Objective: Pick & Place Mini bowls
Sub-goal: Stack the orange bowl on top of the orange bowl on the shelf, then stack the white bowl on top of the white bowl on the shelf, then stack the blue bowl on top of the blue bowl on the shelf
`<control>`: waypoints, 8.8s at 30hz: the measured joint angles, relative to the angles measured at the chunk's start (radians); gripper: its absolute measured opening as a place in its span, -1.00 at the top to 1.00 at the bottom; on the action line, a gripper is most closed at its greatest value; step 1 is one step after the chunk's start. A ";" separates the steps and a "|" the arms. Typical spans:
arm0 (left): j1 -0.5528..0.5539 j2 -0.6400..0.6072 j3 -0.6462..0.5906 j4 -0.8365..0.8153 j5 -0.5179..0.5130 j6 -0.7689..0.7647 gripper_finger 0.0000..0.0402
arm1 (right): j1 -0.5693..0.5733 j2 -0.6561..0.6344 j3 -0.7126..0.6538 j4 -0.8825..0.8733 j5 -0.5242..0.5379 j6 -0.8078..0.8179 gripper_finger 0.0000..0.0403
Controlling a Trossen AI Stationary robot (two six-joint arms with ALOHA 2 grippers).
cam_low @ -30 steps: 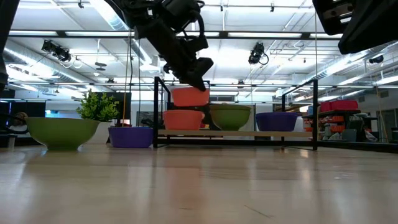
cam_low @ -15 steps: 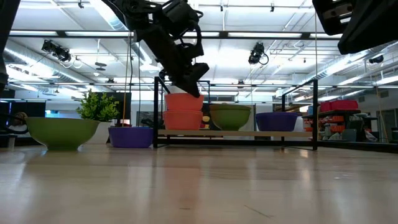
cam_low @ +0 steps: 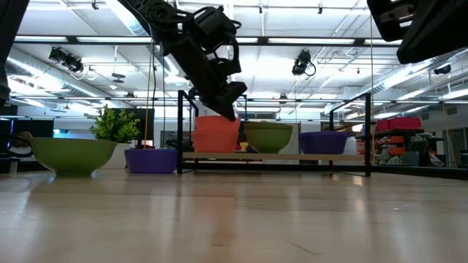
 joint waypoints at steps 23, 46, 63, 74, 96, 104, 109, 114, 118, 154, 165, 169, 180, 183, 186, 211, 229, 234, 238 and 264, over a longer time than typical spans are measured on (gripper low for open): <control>0.000 0.002 -0.002 -0.007 0.067 -0.024 0.75 | 0.000 0.000 0.000 -0.001 0.000 0.001 0.89; 0.000 0.002 -0.002 0.017 0.098 -0.013 0.96 | 0.000 0.000 0.000 -0.001 0.000 0.001 0.89; -0.093 -0.109 -0.002 0.028 0.086 0.108 0.97 | -0.001 0.000 -0.012 0.019 0.000 0.000 0.89; -0.542 -0.305 0.000 -0.211 0.010 0.195 0.98 | -0.041 0.000 -0.193 0.306 -0.001 0.004 0.89; -1.034 -0.304 -0.034 -1.180 -0.145 -1.035 0.42 | -0.092 0.000 -0.204 0.444 -0.011 -0.044 0.89; -1.002 -0.310 -0.235 -1.120 -0.168 -1.038 -0.06 | -0.092 0.000 -0.204 0.439 -0.011 -0.045 0.89; -0.982 -0.362 -0.373 -0.946 -0.157 -0.993 -0.08 | -0.092 0.000 -0.204 0.439 -0.012 -0.046 0.89; -0.956 -0.447 -0.501 -0.804 -0.149 -0.960 -0.04 | -0.092 0.000 -0.204 0.439 -0.011 -0.048 0.89; -0.931 -0.495 -0.589 -0.662 -0.150 -0.875 -0.03 | -0.092 0.000 -0.204 0.439 -0.011 -0.051 0.89; -0.802 -0.499 -0.666 0.325 0.056 -0.206 0.95 | -0.095 0.000 -0.204 0.439 -0.011 -0.056 0.89; -0.592 -0.287 -0.473 0.565 0.400 0.166 0.95 | -0.050 -0.090 -0.204 0.333 -0.012 -0.067 0.89; -0.537 -0.155 -0.293 0.521 0.520 0.286 0.95 | -0.025 -0.163 -0.204 0.247 -0.011 0.006 0.89; -0.378 0.062 0.184 0.126 0.472 0.522 0.94 | 0.088 -0.275 -0.205 -0.023 -0.012 0.290 0.89; -0.322 0.072 0.243 0.095 0.430 0.559 0.95 | 0.108 -0.275 -0.204 -0.050 -0.011 0.320 0.89; -0.257 0.071 0.270 0.085 0.418 0.581 0.94 | 0.109 -0.268 -0.204 -0.052 -0.010 0.323 0.89; 0.022 0.133 0.269 0.013 0.349 0.544 0.94 | 0.109 -0.266 -0.204 -0.054 -0.008 0.323 0.89; 0.026 0.185 0.269 0.010 0.394 0.499 0.89 | 0.108 -0.266 -0.204 -0.052 -0.002 0.319 0.89; 0.028 0.201 0.269 0.024 0.394 0.500 0.90 | 0.108 -0.266 -0.204 -0.052 -0.002 0.319 0.89; 0.031 0.216 0.270 0.039 0.390 0.500 0.89 | 0.108 -0.266 -0.204 -0.050 -0.002 0.319 0.89; 0.030 0.167 0.270 0.061 0.355 0.469 0.05 | 0.108 -0.266 -0.204 -0.054 0.000 0.319 0.89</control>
